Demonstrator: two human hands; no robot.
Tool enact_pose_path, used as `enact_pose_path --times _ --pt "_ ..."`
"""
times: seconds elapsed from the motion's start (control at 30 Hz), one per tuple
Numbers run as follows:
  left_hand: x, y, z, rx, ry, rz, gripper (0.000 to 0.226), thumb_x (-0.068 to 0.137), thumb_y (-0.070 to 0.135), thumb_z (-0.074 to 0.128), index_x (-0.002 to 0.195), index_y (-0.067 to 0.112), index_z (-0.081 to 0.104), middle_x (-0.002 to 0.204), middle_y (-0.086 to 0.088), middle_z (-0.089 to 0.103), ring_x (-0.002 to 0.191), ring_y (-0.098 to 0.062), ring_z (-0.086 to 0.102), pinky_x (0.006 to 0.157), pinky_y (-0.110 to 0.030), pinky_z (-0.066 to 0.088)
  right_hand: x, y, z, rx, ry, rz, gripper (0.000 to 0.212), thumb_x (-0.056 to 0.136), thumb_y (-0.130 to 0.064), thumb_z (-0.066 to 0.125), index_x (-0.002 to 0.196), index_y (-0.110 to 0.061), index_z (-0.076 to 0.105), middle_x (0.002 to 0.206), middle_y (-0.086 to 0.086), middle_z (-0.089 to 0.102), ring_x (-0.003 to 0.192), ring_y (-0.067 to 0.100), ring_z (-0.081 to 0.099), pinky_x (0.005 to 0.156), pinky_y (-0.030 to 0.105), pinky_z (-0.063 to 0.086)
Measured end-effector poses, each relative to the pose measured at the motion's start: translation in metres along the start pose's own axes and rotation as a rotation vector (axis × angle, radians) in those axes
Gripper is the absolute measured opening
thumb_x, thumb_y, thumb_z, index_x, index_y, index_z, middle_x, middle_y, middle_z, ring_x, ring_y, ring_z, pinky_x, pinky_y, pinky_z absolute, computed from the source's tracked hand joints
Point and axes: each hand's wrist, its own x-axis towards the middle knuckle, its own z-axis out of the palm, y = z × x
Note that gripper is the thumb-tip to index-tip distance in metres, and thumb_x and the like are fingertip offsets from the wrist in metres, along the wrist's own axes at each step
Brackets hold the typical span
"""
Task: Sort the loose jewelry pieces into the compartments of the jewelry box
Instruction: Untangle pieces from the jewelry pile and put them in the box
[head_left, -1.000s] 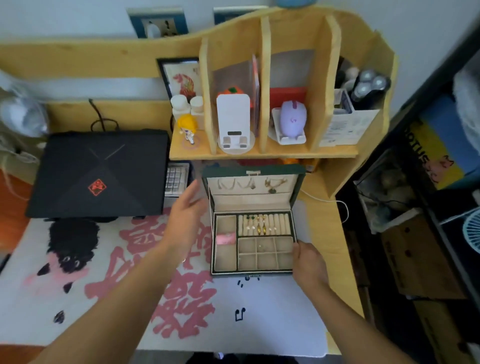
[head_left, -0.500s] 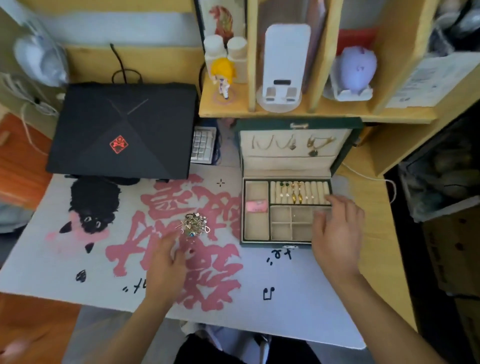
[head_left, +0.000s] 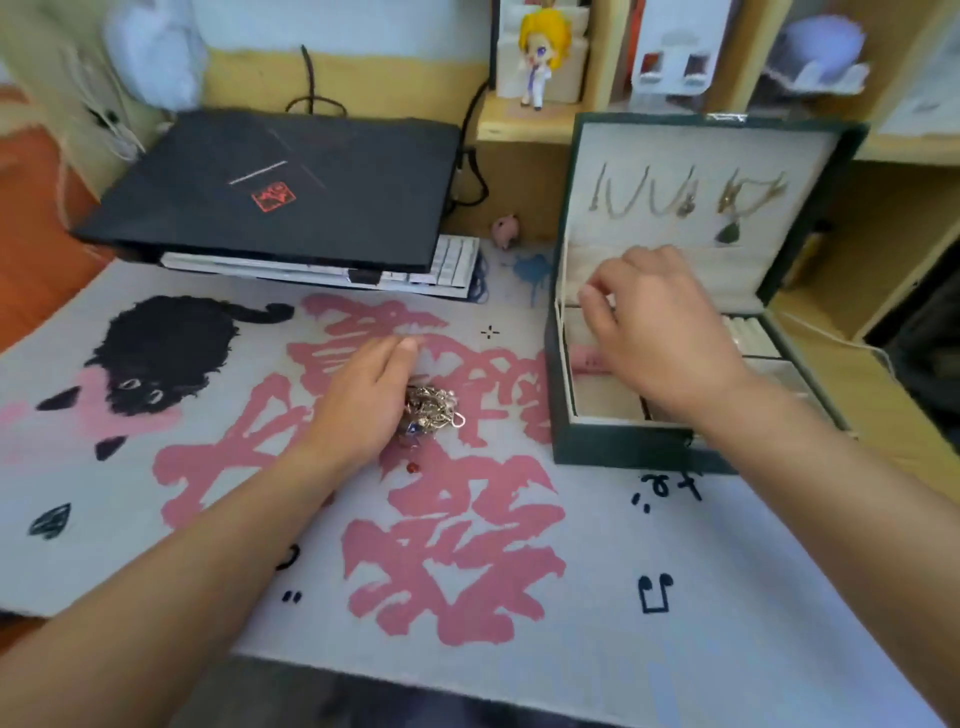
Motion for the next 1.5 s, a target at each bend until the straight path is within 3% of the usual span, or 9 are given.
enact_pose_path --times 0.13,0.33,0.53,0.73,0.83,0.97,1.1,1.3,1.5 --pt "-0.018 0.008 -0.004 -0.09 0.133 -0.048 0.033 0.111 0.03 0.037 0.113 0.015 0.067 0.114 -0.001 0.067 0.109 -0.02 0.061 0.091 -0.032 0.044 -0.031 -0.028 -0.012 0.049 -0.026 0.005 0.026 0.1 -0.017 0.047 0.094 -0.009 0.071 0.096 0.013 0.066 0.093 0.035 0.054 0.081 0.044 0.046" --pt "-0.063 0.012 -0.023 -0.143 0.075 -0.133 0.037 0.109 0.01 0.038 0.139 0.014 0.06 0.149 0.0 0.053 0.14 -0.018 0.045 0.116 -0.034 0.034 -0.076 -0.047 -0.036 0.042 -0.113 -0.117 0.021 0.092 -0.003 0.056 0.099 -0.01 0.074 0.097 0.008 0.069 0.094 0.028 0.057 0.081 0.043 0.051" --pt "-0.075 0.007 -0.025 -0.129 0.084 -0.141 0.044 0.105 -0.002 0.038 0.135 0.02 0.061 0.139 -0.001 0.056 0.127 -0.017 0.054 0.111 -0.037 0.044 -0.075 -0.089 -0.019 0.235 -0.128 -0.108 0.039 0.086 0.008 0.061 0.116 -0.014 0.072 0.109 0.004 0.071 0.1 0.025 0.065 0.088 0.039 0.055" --pt "-0.069 -0.003 -0.025 -0.154 0.12 -0.115 0.053 0.097 -0.013 0.036 0.132 0.017 0.063 0.137 -0.001 0.058 0.114 -0.007 0.057 0.096 -0.019 0.046 -0.052 -0.13 0.048 0.398 -0.381 0.121 0.048 0.098 -0.025 0.06 0.144 -0.014 0.051 0.141 0.008 0.055 0.134 0.03 0.044 0.113 0.04 0.035" --pt "-0.07 -0.005 -0.03 -0.199 0.153 -0.14 0.052 0.098 -0.013 0.035 0.129 0.018 0.064 0.131 -0.001 0.059 0.105 0.002 0.057 0.077 -0.005 0.043 -0.05 -0.133 0.067 0.401 -0.328 0.161 0.032 0.098 -0.029 0.059 0.128 -0.018 0.065 0.126 0.006 0.064 0.12 0.028 0.051 0.101 0.035 0.038" --pt "-0.07 -0.008 -0.031 -0.244 0.154 -0.152 0.049 0.1 -0.009 0.037 0.131 0.019 0.063 0.124 0.002 0.063 0.114 -0.008 0.058 0.083 -0.012 0.042 -0.055 -0.124 0.066 0.596 -0.146 0.319 0.017 0.096 -0.013 0.062 0.1 -0.017 0.078 0.099 -0.001 0.075 0.091 0.015 0.064 0.084 0.025 0.045" --pt "-0.073 -0.007 -0.031 -0.195 0.087 -0.1 0.052 0.101 -0.008 0.037 0.135 0.022 0.062 0.131 0.001 0.058 0.12 -0.008 0.053 0.091 -0.014 0.041 -0.062 -0.117 0.059 0.79 -0.124 0.505 0.022 0.101 -0.014 0.052 0.089 -0.023 0.068 0.074 -0.002 0.07 0.072 0.017 0.067 0.078 0.044 0.059" --pt "-0.07 -0.011 -0.011 0.323 -0.185 0.213 0.052 0.101 0.028 0.053 0.152 0.037 0.045 0.159 0.011 0.037 0.144 -0.014 0.03 0.122 -0.041 0.026 -0.066 -0.115 0.057 0.83 -0.16 0.469 0.036 0.099 0.001 0.04 0.108 -0.018 0.07 0.101 -0.005 0.07 0.097 0.016 0.066 0.093 0.037 0.053" --pt "-0.074 -0.013 -0.023 -0.007 0.174 0.016 0.044 0.1 0.001 0.05 0.131 0.026 0.069 0.14 0.003 0.056 0.125 -0.016 0.055 0.106 -0.03 0.048 -0.069 -0.115 0.051 0.759 -0.203 0.437 0.057 0.083 0.019 0.036 0.114 -0.015 0.07 0.112 -0.002 0.063 0.108 0.016 0.057 0.095 0.025 0.045"
